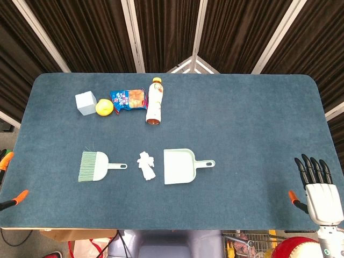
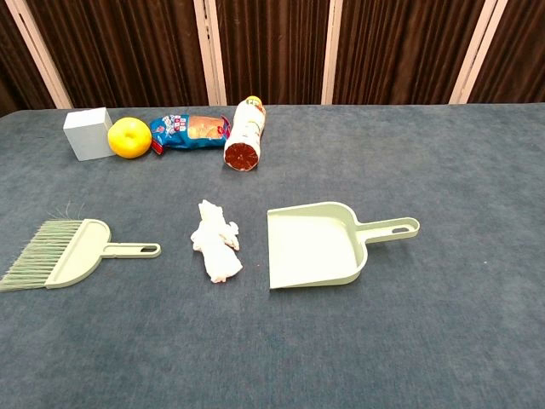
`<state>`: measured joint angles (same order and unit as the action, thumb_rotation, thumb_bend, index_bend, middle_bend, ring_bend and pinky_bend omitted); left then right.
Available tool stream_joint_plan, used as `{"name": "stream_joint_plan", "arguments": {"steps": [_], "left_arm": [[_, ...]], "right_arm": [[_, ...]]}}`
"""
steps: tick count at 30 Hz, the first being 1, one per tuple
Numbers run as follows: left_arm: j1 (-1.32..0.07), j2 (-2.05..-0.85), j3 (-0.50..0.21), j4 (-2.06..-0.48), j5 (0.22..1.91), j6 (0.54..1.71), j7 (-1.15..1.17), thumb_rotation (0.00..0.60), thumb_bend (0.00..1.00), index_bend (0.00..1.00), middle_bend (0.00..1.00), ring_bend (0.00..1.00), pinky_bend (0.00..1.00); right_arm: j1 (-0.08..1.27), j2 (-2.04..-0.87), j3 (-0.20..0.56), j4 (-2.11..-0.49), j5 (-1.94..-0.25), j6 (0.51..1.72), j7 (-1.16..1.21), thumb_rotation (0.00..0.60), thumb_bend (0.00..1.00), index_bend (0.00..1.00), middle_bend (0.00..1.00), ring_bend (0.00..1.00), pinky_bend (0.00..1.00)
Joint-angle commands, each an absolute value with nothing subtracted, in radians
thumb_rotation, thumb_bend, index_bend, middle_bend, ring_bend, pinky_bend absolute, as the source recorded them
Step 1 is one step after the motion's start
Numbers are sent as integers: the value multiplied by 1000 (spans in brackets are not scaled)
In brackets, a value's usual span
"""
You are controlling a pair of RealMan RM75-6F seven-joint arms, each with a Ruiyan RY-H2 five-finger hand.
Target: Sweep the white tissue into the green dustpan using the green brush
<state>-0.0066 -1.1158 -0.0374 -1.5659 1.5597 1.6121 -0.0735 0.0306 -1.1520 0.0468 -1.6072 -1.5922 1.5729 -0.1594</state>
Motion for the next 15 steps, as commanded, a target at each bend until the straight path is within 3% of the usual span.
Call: {"name": "stream_joint_plan", "arguments": {"steps": [1,15], "left_arm": [[-6,-1117,-37,-1565,1560,1612,-75,600,0,0,0,0,0],[-8,-1114,-36,-1570,1556,1606,-77,600,0,0,0,0,0]], "right_arm": [[30,-1153,44,-1609,-1593,1571,-166,600,282,0,0,0,0],[33,-1143,38,-1634,-1598,1559,-165,600,282,0,0,0,0]]}}
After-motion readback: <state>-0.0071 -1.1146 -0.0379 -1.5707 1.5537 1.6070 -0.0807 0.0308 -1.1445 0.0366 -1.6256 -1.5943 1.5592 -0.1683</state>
